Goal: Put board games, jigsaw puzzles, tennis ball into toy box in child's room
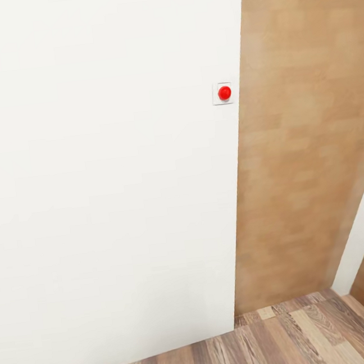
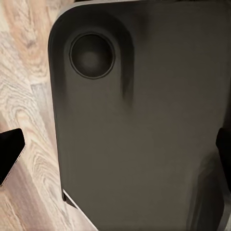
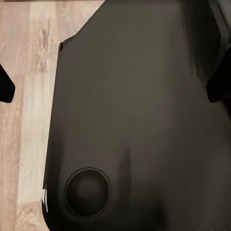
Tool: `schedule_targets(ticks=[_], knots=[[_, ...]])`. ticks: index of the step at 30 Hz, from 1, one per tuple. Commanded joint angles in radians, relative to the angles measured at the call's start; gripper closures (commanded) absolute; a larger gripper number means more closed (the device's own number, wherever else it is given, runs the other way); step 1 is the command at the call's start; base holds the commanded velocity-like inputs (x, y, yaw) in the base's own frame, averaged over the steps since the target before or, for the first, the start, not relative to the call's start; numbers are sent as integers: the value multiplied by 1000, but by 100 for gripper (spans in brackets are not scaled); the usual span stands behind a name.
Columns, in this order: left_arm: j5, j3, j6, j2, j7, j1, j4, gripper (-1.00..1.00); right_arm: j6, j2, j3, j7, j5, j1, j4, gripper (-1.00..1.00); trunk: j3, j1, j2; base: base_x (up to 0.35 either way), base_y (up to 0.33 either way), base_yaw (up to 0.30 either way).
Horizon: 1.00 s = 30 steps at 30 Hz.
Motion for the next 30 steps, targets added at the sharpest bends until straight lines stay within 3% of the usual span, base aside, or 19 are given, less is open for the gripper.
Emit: schedule_targets(ticks=[1,17,30], knots=[[0,0,-3,0,0,0,0,-100,0,0,0,1,-2,0,0,-100,-1,0,0,0,0,-254],[0,-4,-3,2,0,0,-19,-100,-1,0,-2,1,-4,-1,0,-100,-1,0,0,0,0,-270],[-5,-11,-4,1,-2,0,-25,-100,-18,0,-2,1,-4,0,1,-100,40,-50,91,0,0,-274]])
